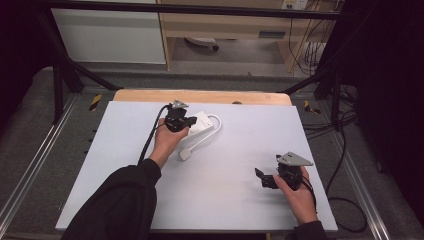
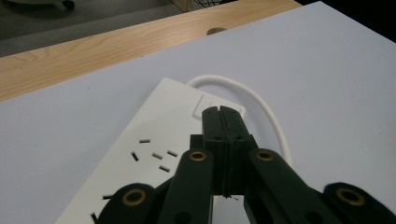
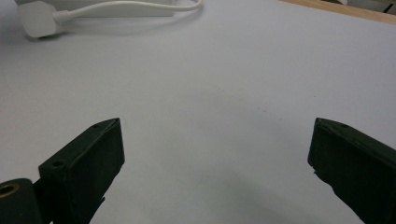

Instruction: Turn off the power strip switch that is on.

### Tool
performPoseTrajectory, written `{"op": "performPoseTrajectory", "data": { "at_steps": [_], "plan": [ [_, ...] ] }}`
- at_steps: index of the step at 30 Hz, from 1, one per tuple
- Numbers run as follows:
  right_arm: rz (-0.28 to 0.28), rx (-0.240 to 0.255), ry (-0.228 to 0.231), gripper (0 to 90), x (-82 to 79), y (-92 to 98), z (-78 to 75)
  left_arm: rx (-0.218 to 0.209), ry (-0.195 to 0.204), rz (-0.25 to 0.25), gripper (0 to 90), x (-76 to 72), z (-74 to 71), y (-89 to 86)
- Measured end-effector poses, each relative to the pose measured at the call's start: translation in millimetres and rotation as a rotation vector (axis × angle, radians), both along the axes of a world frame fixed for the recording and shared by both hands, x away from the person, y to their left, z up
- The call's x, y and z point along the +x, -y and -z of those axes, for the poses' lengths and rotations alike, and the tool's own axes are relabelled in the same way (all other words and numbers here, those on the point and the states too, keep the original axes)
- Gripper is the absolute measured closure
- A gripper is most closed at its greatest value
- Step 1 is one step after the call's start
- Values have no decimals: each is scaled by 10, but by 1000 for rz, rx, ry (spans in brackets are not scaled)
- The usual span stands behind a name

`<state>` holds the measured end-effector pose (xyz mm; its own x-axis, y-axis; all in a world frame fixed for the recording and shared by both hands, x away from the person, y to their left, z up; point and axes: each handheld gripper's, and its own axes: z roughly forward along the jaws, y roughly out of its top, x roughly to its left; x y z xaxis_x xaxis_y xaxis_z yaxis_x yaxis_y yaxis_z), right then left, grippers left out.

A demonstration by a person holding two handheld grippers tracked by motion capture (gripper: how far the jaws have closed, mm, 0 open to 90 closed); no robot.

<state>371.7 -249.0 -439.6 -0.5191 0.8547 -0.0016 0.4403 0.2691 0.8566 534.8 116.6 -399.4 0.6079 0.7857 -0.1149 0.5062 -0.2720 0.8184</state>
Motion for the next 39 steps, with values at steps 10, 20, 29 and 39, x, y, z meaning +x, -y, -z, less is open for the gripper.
{"op": "performPoseTrajectory", "data": {
  "at_steps": [10, 20, 29, 39],
  "plan": [
    [0, -2, 2, 40, 1, 1, 0, 25, -18, 0, 898, 29, 65, 5],
    [0, -1, 2, 40, 1, 2, 0, 54, -28, 12, 898, 35, 121, 31],
    [0, -1, 0, 41, -1, 1, 0, 74, -32, 17, 898, 23, 135, 33],
    [1, -2, 2, 40, 1, 1, 0, 86, -42, 12, 899, 14, 187, 11]
  ]
}}
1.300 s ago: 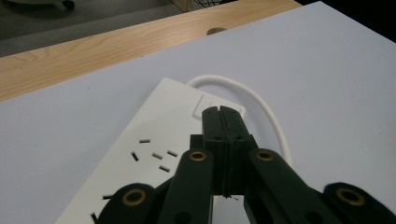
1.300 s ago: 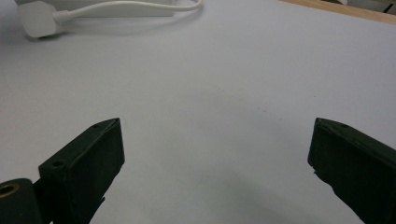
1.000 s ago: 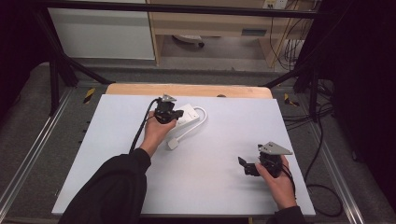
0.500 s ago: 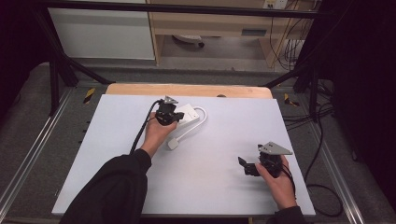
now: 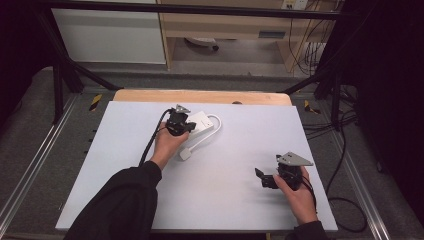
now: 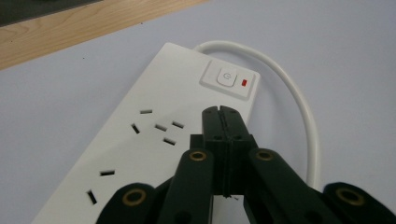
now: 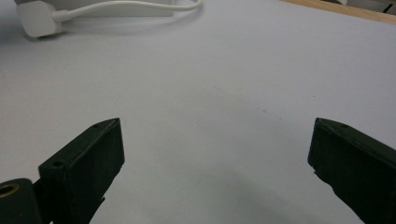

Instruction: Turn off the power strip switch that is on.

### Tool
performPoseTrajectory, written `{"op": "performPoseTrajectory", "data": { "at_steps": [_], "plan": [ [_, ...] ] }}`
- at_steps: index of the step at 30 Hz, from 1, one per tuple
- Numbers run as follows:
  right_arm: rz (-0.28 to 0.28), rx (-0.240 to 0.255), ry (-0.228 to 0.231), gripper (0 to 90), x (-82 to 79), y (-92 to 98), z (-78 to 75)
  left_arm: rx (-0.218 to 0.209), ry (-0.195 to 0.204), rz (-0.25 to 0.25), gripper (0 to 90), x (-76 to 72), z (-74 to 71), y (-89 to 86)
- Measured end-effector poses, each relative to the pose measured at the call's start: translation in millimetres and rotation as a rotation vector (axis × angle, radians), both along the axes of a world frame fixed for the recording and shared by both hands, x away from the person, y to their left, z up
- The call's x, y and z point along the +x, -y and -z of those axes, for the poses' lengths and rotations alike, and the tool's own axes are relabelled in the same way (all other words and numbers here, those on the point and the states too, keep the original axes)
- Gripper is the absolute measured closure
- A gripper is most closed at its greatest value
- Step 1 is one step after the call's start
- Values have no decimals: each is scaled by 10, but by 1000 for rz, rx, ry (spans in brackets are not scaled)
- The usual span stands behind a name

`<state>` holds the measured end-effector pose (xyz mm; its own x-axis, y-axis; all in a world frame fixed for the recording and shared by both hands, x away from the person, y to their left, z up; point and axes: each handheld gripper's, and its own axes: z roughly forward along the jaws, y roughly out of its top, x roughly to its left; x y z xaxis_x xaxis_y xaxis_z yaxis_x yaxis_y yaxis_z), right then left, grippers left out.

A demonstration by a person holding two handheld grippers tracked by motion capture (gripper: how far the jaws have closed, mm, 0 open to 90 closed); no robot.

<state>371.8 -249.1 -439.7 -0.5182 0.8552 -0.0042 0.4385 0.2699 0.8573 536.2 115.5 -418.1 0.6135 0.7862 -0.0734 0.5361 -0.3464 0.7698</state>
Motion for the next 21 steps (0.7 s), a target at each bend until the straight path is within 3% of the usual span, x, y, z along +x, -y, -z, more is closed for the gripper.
{"op": "performPoseTrajectory", "data": {
  "at_steps": [10, 21],
  "plan": [
    [-1, -1, 2, 40, 0, 1, 0, 20, -2, 0, 899, -6, 13, -36],
    [0, 0, 2, 40, 0, 2, 0, 5, -12, 4, 899, -25, 44, -22]
  ]
}}
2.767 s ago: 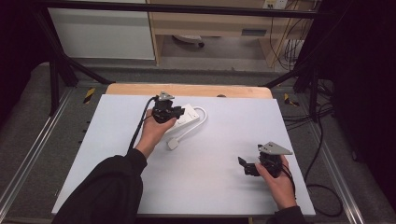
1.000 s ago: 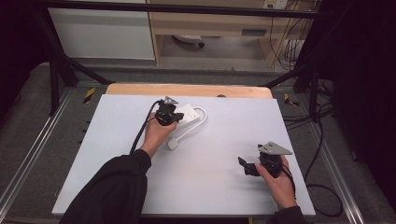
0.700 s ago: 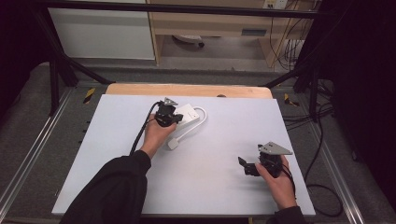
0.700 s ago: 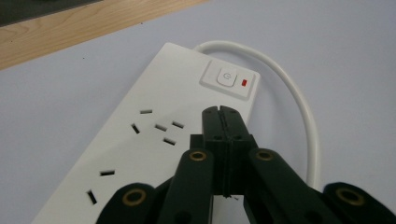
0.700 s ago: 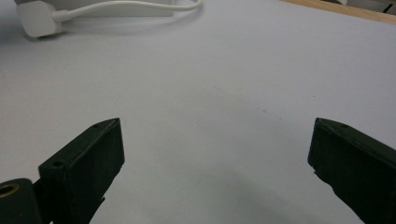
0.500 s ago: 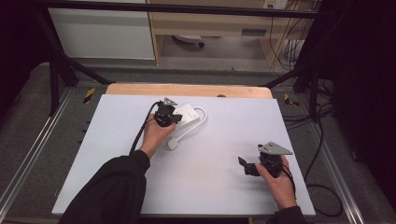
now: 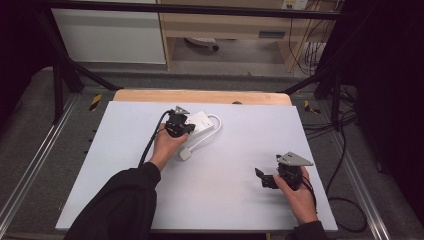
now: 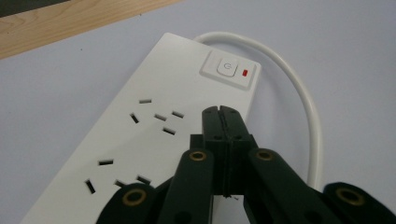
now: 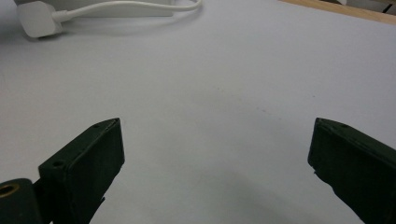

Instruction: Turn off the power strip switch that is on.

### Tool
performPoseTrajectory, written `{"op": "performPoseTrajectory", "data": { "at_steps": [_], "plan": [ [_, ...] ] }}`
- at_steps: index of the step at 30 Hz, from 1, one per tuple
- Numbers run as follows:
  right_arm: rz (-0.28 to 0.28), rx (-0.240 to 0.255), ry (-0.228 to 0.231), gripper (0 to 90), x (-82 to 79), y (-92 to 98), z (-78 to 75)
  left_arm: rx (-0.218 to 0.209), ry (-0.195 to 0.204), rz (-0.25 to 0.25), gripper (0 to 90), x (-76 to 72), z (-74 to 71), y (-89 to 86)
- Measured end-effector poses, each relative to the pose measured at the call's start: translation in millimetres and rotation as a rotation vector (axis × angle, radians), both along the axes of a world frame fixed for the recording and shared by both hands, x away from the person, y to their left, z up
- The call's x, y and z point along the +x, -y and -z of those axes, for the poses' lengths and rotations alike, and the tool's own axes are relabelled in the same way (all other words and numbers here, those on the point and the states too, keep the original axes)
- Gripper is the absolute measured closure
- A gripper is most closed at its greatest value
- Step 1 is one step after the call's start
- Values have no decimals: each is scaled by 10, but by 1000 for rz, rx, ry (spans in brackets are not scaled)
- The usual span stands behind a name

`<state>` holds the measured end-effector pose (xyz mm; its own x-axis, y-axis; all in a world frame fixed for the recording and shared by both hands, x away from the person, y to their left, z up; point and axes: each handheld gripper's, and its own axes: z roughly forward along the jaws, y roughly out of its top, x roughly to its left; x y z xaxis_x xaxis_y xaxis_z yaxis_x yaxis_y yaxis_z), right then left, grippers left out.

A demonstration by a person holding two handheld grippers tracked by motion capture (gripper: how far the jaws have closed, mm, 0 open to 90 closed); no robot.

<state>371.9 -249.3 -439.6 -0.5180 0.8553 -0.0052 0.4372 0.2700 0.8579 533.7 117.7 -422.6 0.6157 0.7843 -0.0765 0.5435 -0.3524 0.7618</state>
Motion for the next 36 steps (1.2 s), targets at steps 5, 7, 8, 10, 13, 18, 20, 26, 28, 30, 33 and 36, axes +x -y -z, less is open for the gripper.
{"op": "performPoseTrajectory", "data": {
  "at_steps": [5, 7, 8, 10, 13, 18, 20, 26, 28, 30, 33, 36],
  "plan": [
    [-1, 2, -5, 40, -1, -6, 0, -2, -1, -5, 899, -1, 19, -9],
    [-1, 2, -4, 40, -2, -5, 0, 1, -1, -5, 899, -1, 20, -11],
    [-2, 1, -4, 40, -1, -3, 0, 0, -1, -6, 899, -2, 22, -11],
    [-2, 1, -3, 40, 1, -3, 2, 10, 0, -4, 899, -3, 29, -5],
    [0, 0, -5, 40, -1, -7, 3, 15, 4, 0, 899, -7, 30, 2],
    [0, 0, -6, 39, 0, -8, 4, 15, 6, -1, 899, -8, 28, -1],
    [0, 0, -5, 40, 0, -8, 3, 16, 7, -1, 899, -7, 29, -2],
    [0, 1, -7, 39, 1, -8, 4, 27, 9, -2, 899, -7, 38, -3],
    [1, 1, -7, 39, 1, -8, 4, 27, 11, -2, 899, -6, 41, -3],
    [1, 2, -7, 39, 1, -7, 3, 29, 9, -1, 899, -5, 44, -3],
    [1, 2, -7, 39, 0, -7, 4, 24, 9, 1, 899, -7, 49, 0],
    [0, 2, -5, 39, 4, -5, 5, 25, 10, 2, 900, -8, 49, -1]
  ]
}}
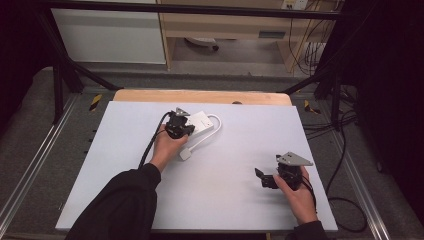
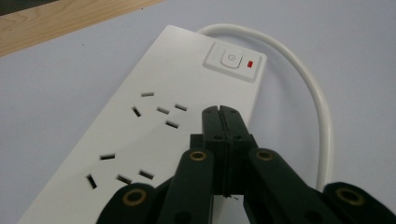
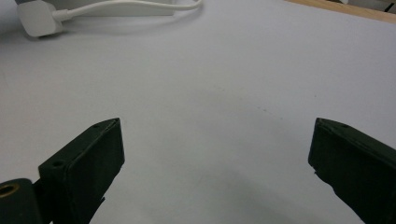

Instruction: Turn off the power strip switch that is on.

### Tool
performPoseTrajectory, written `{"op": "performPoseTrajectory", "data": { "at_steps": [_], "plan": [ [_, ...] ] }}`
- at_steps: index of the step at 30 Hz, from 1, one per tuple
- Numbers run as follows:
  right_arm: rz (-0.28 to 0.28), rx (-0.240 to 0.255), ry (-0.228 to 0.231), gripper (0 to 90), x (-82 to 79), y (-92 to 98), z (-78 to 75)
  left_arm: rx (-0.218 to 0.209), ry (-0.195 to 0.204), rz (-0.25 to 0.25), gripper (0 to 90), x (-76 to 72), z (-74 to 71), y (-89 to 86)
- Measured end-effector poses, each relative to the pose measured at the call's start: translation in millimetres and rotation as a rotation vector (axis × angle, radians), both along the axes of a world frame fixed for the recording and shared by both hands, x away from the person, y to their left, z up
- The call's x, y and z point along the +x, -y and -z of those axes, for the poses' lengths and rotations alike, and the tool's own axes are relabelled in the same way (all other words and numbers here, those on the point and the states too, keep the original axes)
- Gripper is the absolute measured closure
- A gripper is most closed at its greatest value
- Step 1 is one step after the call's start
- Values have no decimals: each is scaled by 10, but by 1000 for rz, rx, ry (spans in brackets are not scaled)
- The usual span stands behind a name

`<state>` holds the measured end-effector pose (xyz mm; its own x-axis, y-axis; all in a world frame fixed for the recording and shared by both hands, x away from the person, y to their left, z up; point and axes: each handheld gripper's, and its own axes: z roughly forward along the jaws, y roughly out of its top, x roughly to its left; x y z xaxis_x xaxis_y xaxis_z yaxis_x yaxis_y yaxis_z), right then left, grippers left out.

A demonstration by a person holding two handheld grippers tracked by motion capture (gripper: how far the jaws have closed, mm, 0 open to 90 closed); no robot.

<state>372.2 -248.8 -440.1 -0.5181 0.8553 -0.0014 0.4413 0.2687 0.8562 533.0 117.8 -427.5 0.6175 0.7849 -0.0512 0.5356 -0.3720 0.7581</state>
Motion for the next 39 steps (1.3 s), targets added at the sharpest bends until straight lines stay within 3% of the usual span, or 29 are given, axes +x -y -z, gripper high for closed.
{"op": "performPoseTrajectory", "data": {
  "at_steps": [11, 13, 15, 19, 23, 39],
  "plan": [
    [0, -1, -3, 39, -1, -3, 0, 4, 8, -15, 900, 3, 4, -47],
    [0, -1, -3, 39, -2, -5, 0, 23, 7, -13, 900, 6, 21, -73],
    [-3, -2, -2, 39, 0, -5, 1, 2, 0, -12, 900, 3, 31, -91],
    [-4, -3, -4, 39, 1, -6, 2, 16, 13, -8, 900, -6, 25, -70],
    [-4, -4, -3, 39, 2, -5, 3, 3, 30, -10, 900, -9, 12, -57],
    [-7, -5, -6, 38, 1, -5, 6, 13, 34, 7, 900, -22, 28, -12]
  ]
}}
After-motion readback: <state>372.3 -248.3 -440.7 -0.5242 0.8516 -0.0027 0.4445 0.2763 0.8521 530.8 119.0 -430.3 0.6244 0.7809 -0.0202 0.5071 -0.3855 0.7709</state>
